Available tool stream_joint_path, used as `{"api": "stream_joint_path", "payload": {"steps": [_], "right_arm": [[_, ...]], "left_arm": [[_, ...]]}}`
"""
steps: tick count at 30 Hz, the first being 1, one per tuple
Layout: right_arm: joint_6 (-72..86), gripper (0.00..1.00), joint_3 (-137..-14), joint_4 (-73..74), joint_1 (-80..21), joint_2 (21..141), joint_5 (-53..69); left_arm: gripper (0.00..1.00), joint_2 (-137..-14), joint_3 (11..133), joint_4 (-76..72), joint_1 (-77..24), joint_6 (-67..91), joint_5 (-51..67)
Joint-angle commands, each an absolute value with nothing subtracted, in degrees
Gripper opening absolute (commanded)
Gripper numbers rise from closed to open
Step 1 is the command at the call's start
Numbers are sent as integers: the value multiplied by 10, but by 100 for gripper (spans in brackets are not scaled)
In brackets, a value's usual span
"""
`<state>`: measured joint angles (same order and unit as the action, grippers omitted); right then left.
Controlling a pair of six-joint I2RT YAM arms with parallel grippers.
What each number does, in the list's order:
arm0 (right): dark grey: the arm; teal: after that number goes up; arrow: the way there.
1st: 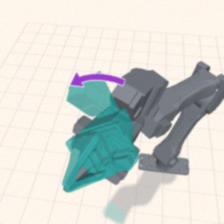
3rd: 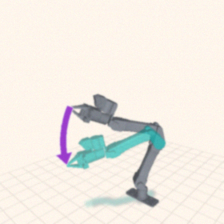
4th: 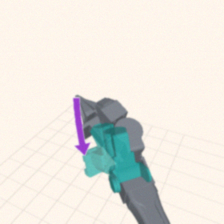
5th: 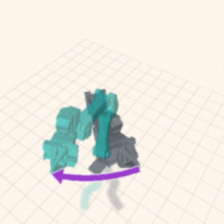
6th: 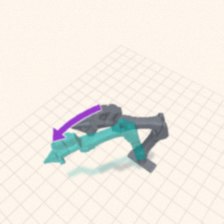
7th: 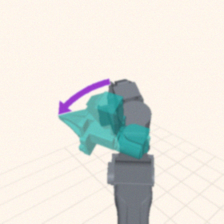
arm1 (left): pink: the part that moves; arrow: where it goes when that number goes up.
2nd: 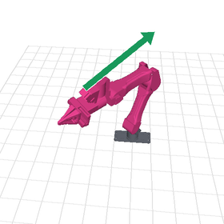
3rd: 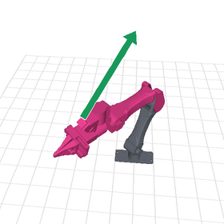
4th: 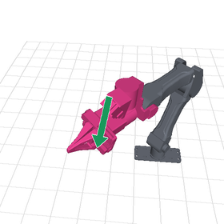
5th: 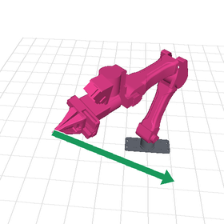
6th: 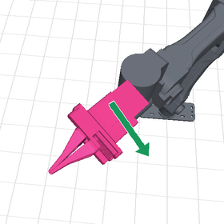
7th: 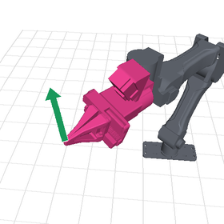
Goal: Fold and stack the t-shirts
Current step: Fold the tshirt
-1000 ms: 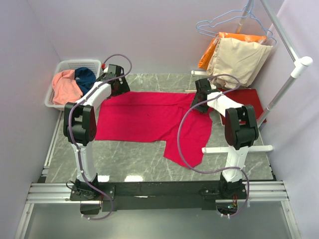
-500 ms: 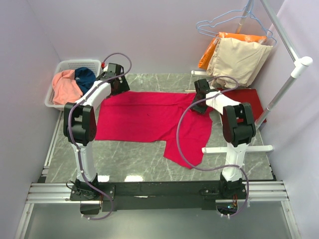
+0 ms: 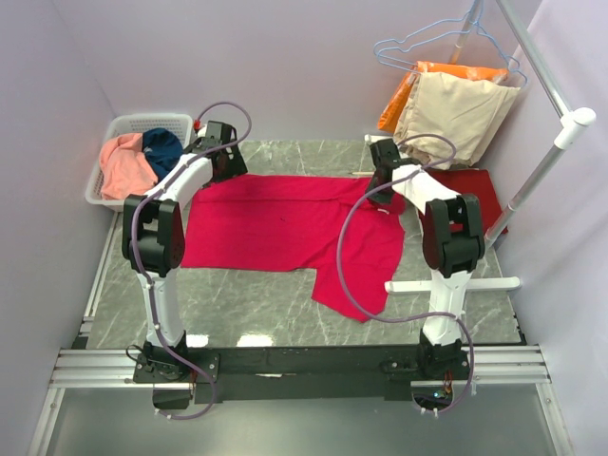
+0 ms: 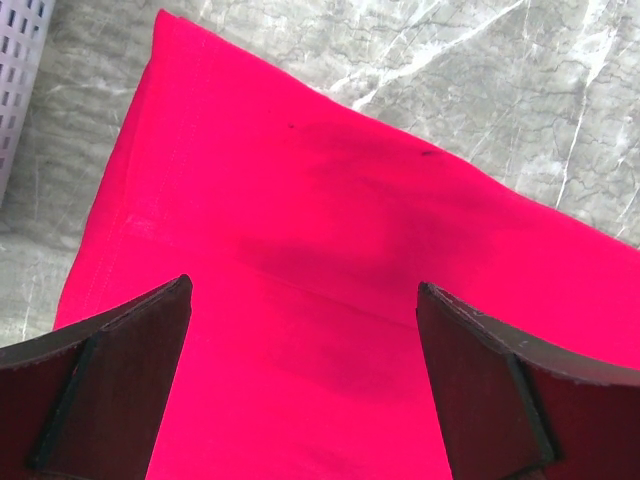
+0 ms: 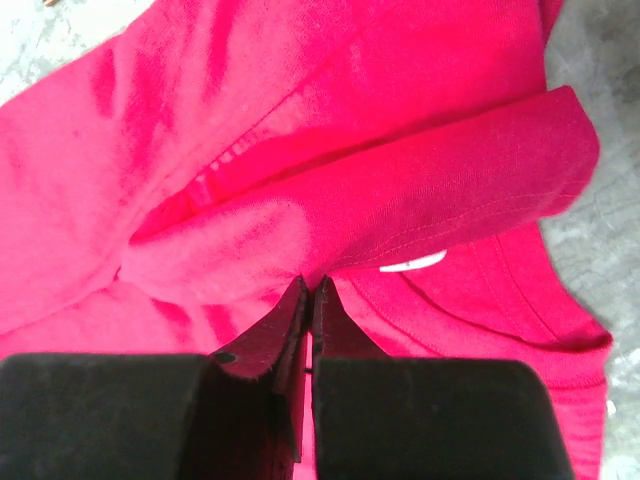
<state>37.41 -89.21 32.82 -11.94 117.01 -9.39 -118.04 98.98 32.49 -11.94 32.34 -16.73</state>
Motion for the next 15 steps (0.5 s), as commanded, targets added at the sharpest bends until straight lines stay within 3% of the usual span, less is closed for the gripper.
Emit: {"api": "stream_joint_path", "payload": {"steps": [1,5,15], "right_arm": [[368,0,-935,368,-114,1120,-89],[371,0,-990,437,-108,1123,-43],[372,0,-998,444,-92,1107,45]], "left_arm": [[99,-1181,1013,331,-122,320,-181],[99,-1183,1013,335,-122,321,-186],[99,-1176,999,332,-123,321,-189]]}}
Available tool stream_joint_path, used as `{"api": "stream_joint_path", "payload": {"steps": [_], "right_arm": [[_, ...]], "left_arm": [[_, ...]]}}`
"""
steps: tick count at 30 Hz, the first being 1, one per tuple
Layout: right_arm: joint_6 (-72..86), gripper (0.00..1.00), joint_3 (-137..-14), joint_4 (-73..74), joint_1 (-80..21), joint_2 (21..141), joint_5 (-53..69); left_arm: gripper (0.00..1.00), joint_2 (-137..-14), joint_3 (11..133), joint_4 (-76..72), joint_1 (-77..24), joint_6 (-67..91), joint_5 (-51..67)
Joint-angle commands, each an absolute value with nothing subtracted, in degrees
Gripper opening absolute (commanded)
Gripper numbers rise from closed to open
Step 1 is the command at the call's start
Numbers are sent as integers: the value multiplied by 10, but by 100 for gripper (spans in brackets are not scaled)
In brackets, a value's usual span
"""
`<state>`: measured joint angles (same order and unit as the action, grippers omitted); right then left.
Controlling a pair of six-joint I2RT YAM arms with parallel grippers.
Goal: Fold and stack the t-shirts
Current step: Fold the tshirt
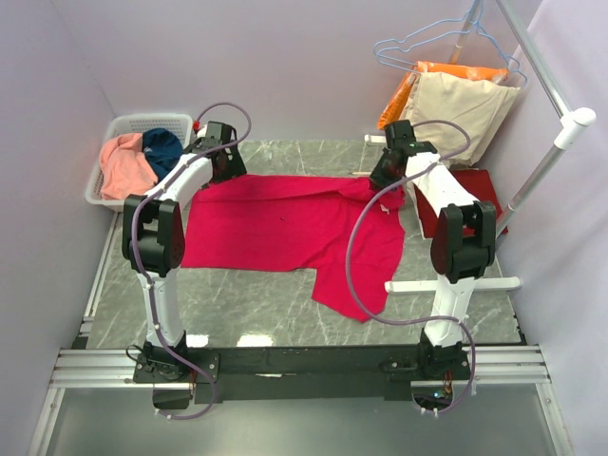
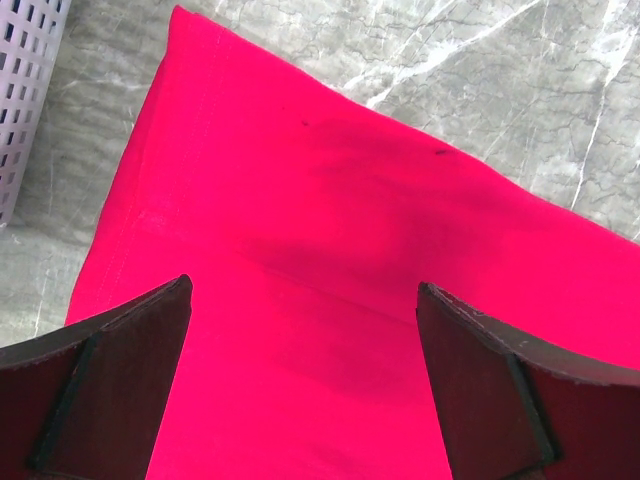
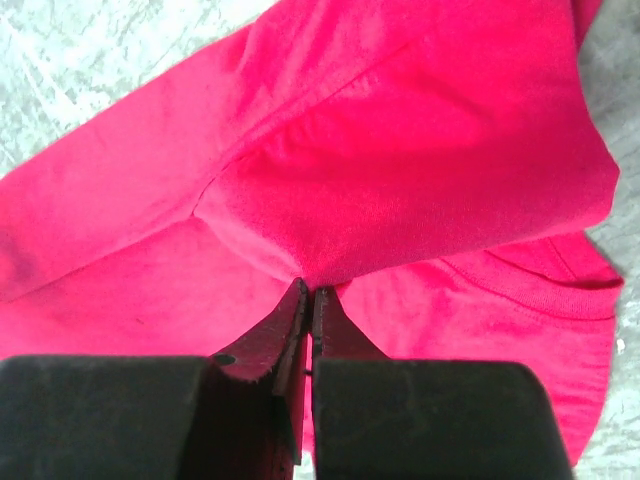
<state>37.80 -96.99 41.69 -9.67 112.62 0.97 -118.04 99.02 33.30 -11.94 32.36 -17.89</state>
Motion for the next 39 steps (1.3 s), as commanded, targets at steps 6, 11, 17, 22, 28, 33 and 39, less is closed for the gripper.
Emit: {"api": "stream_joint_path", "payload": {"steps": [6,11,17,22,28,33,39], "right_arm": [[359,45,-1010,508,-95,1150,33],[361,45,-958,482,-100,1135,1],[338,42,-936,486,-134,1142,-14],[333,40,-920,455,-163,1142,18],[338,39,-949,447,-185,1190,-11],[333,36,-984,453,-186,1237,-44],[332,34,-1007,459,-186,1264,-67]], "left_arm": [[99,-1172,992,331,-123,319,-189],[99,-1171,985,332,-126,322,-187],[99,-1168,980,333,-128,323,-187],[99,-1165,974,335,-130,326,-190],[99,-1161,962,333,-130,329,-184],[99,-1151,953,331,-130,328,-185],[99,-1146,947,330,-130,325,-185]]}}
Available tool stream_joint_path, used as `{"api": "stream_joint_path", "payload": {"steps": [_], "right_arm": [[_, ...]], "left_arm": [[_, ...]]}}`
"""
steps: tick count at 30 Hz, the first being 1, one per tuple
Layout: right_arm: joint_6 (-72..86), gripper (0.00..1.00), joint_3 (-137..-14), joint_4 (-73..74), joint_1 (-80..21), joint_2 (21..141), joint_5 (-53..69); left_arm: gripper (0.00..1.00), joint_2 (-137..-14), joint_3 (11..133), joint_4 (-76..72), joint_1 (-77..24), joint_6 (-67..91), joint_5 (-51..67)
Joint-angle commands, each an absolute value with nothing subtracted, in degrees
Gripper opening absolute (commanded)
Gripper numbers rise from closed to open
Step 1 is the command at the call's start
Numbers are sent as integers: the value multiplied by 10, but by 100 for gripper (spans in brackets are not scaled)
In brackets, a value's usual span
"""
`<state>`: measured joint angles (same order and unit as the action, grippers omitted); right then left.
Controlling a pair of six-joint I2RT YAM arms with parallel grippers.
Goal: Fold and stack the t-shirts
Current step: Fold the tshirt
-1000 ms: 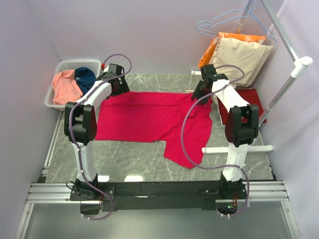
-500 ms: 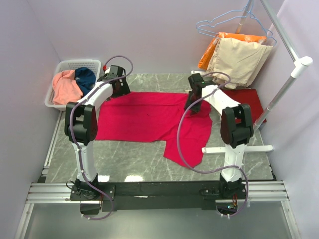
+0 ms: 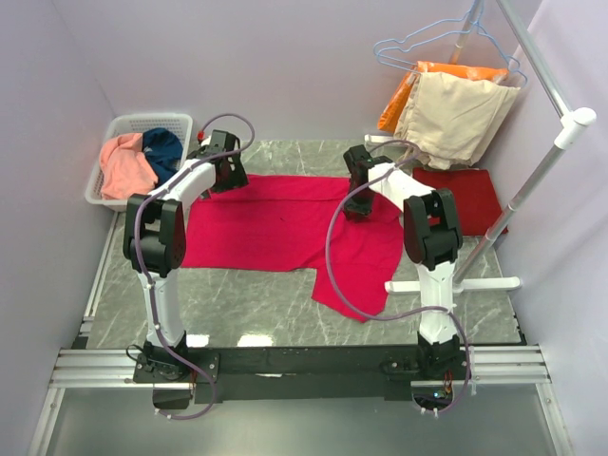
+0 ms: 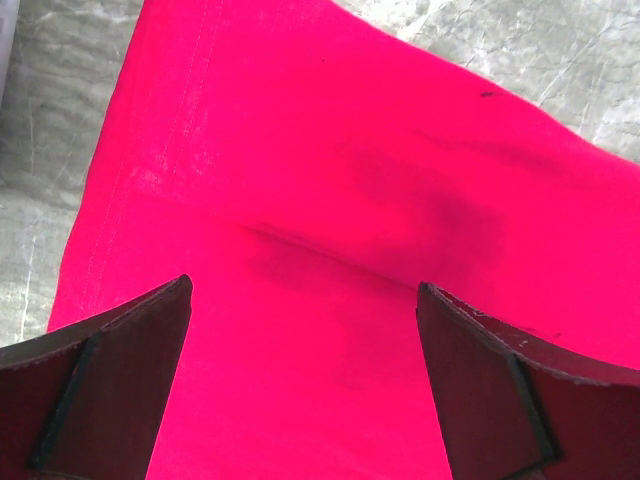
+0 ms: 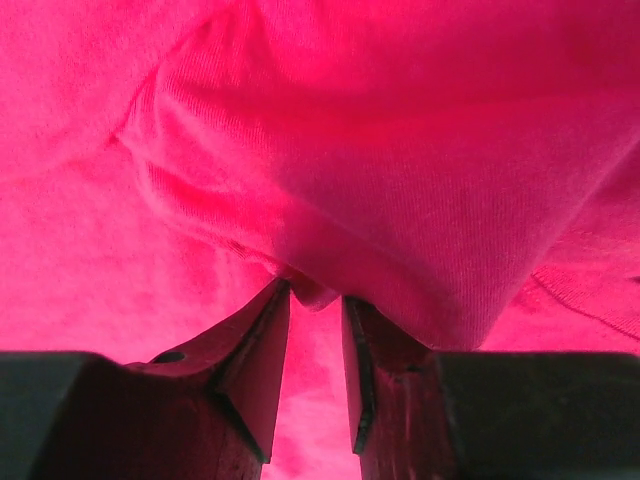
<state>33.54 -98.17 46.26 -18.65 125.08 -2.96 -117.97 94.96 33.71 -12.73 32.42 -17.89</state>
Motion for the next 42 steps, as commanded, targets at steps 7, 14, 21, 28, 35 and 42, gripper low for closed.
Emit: {"api": "stream_joint_path", "payload": {"steps": [7,14,21,28,35,42], "right_arm": [[330,15,-1012,473,-186,1255,-88],[330,5,-1012,484,-190,1215,-88],[326,0,-1020,495,-200,1173,-64],[324,0,-1011,485,-209,1170,-3],[325,0,-993,460,-228,1179,73],[318,9,-1000,480,-232,1212,79]], "left_arm": [[99,-1153,957,333,-130,325,-183],[100,-1163,964,337,-131,328,-180],[99,-1168,966,337,-134,330,-180],[99,-1171,967,338,-135,330,-185],[99,-1171,964,339,-135,331,-187],[99,-1170,965,340,-136,330,-186]]}}
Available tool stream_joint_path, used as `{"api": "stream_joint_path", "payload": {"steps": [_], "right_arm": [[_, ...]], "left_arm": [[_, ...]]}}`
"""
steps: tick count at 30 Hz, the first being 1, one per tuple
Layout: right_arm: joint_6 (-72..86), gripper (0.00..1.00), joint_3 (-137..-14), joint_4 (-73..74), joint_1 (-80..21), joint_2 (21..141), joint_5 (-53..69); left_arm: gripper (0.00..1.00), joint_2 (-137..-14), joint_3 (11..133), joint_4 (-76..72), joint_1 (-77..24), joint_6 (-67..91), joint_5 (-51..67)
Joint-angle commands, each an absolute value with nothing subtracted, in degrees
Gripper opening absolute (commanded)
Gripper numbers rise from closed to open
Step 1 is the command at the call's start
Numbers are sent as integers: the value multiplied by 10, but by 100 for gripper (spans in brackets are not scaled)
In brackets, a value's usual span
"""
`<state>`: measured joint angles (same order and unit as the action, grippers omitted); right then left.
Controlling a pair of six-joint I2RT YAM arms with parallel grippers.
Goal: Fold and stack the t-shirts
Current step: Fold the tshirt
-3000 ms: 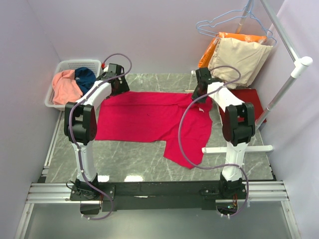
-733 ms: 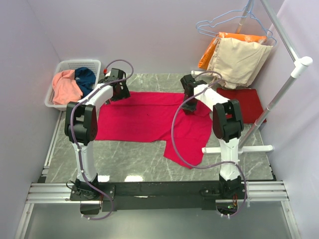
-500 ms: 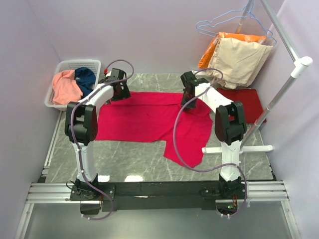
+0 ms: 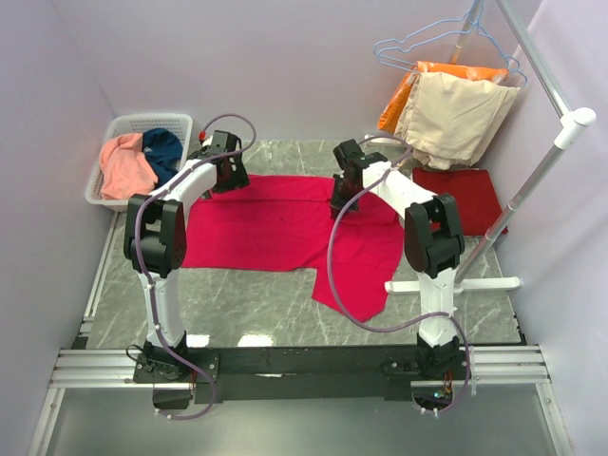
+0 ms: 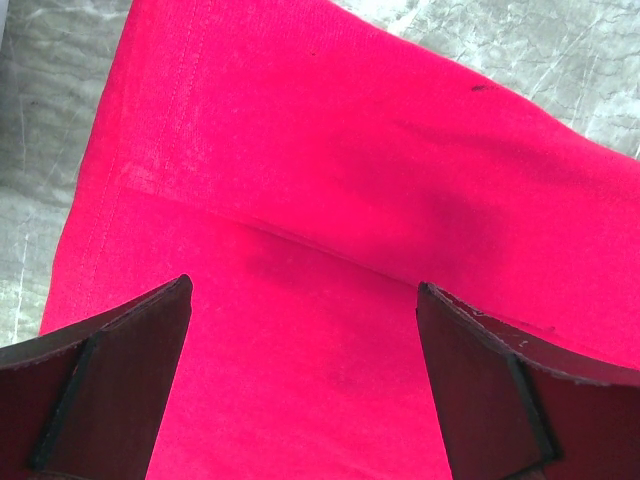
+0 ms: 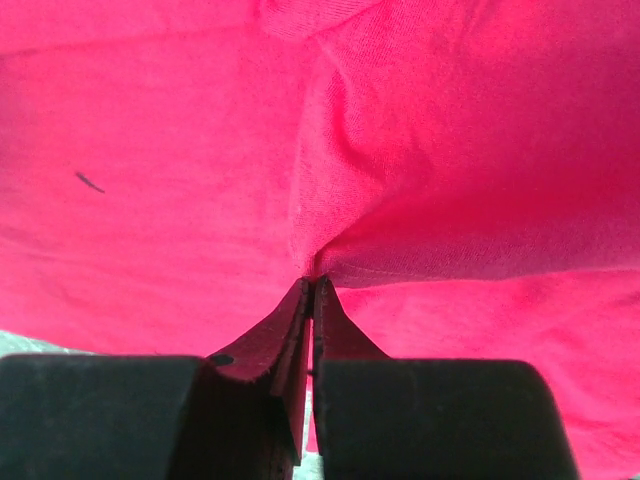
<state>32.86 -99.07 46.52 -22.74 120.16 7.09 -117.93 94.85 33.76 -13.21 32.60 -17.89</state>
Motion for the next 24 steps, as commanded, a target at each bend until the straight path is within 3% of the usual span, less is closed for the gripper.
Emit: {"api": "stream_joint_path", "payload": {"steps": [1,2,7,10,20,24], "right_arm": [[321,14,-999,482,-233,1206,45],[322,22,-994,483,-234,1198,30],[358,33,-981,497,-222,1136,-96],[387,34,-956,505,-183,1109,-164],[376,33,-1030,555,-105,1223,-152],[381,34,-984,542,-102,1201,-151]], "left_arm": [[100,-1170,964,340,-136,330,-186],[99,-1168,962,339,-136,330,-186],[99,-1165,959,336,-138,326,-183],[99,-1159,951,320,-149,318,-173],[99,-1165,952,323,-173,309,-159],[100,-1168,949,325,-174,313,-158]]}}
